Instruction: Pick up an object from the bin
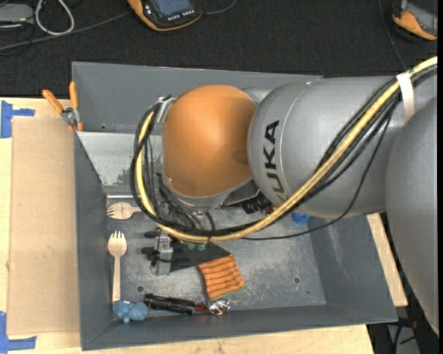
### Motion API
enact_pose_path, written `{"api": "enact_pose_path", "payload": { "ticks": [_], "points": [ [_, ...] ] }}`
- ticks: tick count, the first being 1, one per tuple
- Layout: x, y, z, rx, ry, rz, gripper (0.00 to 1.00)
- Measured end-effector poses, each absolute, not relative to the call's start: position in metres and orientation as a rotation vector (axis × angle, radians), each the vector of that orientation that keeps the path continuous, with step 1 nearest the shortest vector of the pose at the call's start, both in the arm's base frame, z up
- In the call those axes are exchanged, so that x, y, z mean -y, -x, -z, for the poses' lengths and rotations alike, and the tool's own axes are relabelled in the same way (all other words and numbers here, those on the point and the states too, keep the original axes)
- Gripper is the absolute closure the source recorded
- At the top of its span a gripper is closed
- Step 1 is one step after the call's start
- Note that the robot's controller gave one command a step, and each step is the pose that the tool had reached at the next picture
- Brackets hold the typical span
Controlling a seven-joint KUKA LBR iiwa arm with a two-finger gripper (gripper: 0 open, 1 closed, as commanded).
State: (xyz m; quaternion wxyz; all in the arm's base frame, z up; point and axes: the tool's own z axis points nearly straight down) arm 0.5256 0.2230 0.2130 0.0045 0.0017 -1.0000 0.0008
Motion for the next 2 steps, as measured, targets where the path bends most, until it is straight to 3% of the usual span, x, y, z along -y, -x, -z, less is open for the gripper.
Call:
{"api": "enact_pose_path", "payload": {
  "ticks": [1, 2],
  "points": [
    [-0.221, -0.528, -0.218, 3.140, 0.003, 0.000, 0.00],
    [-0.186, -0.582, -0.161, 3.143, -0.012, 0.003, 0.00]
  ]
}}
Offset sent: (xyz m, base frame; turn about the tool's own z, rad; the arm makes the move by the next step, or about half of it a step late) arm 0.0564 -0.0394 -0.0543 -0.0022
